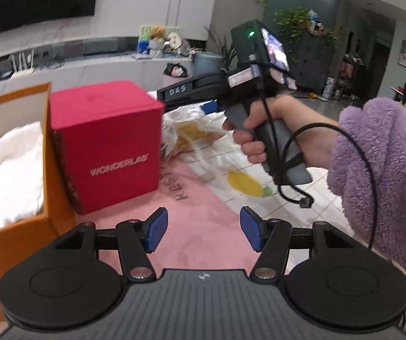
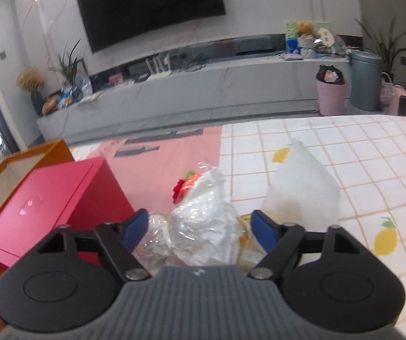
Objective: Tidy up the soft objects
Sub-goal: 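Move both tools back over the table toward the remaining items, then grasp the plastic-wrapped white bundle with the right tool and lift it, then grasp the white mesh bag with the left tool while the right tool holds the bundle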
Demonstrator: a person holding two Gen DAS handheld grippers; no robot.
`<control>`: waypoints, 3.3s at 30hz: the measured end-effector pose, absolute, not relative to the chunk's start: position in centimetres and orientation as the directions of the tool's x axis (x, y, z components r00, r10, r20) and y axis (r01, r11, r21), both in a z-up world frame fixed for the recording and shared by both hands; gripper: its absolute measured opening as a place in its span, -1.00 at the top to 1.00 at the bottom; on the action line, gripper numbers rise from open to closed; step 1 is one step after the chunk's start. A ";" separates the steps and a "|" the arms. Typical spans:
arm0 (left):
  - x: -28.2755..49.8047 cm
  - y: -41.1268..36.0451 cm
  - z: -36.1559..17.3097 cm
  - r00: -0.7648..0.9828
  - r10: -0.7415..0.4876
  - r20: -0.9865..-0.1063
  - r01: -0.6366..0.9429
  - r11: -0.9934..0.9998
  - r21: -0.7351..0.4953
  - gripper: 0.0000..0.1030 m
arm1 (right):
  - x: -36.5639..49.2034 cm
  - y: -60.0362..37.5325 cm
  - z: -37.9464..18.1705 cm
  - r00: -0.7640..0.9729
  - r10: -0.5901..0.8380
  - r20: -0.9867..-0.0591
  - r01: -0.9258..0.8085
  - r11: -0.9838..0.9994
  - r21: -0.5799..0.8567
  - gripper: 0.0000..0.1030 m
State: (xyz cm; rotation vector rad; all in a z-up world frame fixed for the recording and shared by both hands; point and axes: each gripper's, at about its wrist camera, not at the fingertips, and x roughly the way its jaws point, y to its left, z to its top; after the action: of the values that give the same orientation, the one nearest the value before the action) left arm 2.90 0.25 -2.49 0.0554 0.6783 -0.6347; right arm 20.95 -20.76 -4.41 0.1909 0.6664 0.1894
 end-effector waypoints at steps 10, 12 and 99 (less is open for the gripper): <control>3.0 1.2 -1.8 0.579 -0.559 -0.594 0.565 0.800 -0.202 -0.34 | 19.4 -21.6 -3.7 0.769 0.228 -0.598 -0.099 0.965 0.241 0.19; 3.0 1.0 -1.7 0.579 -0.561 -0.591 0.566 0.799 -0.204 -0.34 | 18.3 -22.0 -3.1 0.770 0.237 -0.593 -0.098 0.961 0.258 0.21; 11.8 -11.9 3.9 0.575 -0.534 -0.620 0.588 0.797 -0.140 -0.58 | 3.4 -27.7 -2.0 0.659 0.130 -0.741 -0.192 0.981 0.001 0.20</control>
State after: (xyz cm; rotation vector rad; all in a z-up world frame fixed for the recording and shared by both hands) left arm 11.82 -11.85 3.95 0.0839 0.6968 -0.6573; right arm 3.39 -27.74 -2.01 -0.0800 0.8323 0.1825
